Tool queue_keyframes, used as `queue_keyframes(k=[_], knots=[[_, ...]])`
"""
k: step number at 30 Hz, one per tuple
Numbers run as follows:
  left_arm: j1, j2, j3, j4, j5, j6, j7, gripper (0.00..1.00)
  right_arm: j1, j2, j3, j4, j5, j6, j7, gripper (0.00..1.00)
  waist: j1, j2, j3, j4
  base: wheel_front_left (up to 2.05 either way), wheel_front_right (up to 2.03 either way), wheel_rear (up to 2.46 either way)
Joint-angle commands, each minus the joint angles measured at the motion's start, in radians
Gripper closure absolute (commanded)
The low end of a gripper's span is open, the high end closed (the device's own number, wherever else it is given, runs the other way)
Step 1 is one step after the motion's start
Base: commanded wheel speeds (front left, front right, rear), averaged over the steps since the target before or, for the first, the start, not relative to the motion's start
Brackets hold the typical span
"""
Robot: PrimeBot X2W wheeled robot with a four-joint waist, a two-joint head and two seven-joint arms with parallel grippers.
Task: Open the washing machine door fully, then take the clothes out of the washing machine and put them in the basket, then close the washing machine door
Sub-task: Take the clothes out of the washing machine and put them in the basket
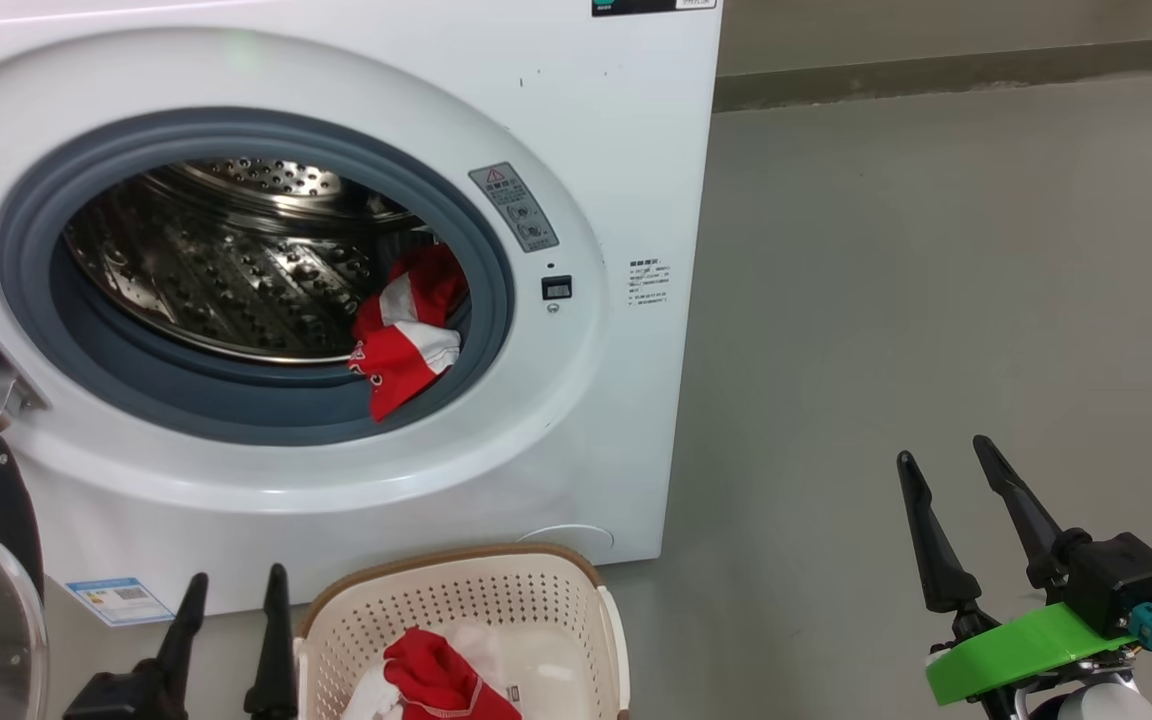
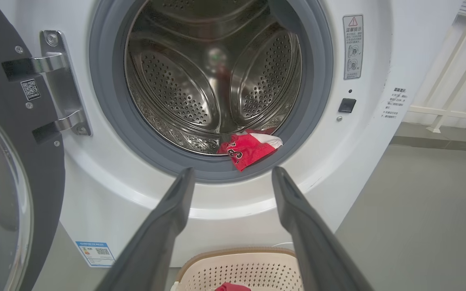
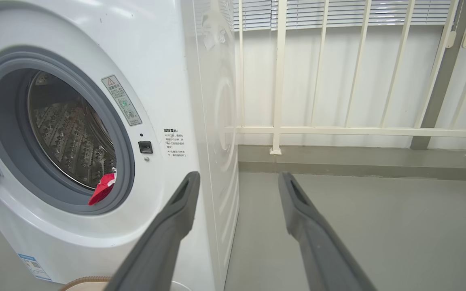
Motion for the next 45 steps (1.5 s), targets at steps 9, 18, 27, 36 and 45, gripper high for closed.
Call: queue_keyframes(k=[9,18,27,36,45], knots=[[-0.136,0.030,0.044,0.021,-0.041,-0.020,-0.006,0.00,-0.046,-0.003,0.032,-0.043,0.000,0.006,-0.006,0.00,0.0000,0.0000,0.090,0.004,0.00,0.00,0.00],[-0.318,0.053,0.051,0.069,-0.059,-0.036,-0.010,0.00,-0.113,-0.008,0.035,-0.061,-0.001,0.006,-0.006,0.00,0.0000,0.0000,0.244,0.001,0.00,0.00,0.00],[-0.516,0.076,0.064,0.168,-0.069,-0.044,-0.013,0.00,-0.179,-0.015,0.047,-0.071,0.002,0.006,-0.006,0.00,0.0000,0.0000,0.367,-0.011,0.00,0.00,0.00],[-0.758,0.121,0.073,0.311,-0.042,-0.046,-0.015,0.00,-0.239,-0.020,0.062,-0.082,0.003,0.006,-0.006,0.00,0.0000,0.0000,0.496,-0.023,0.00,0.00,0.00],[-0.961,0.143,0.098,0.448,-0.027,-0.060,-0.015,0.00,-0.281,-0.018,0.085,-0.083,0.003,0.006,-0.006,0.00,0.0000,0.0000,0.585,-0.037,0.00,0.00,0.00]])
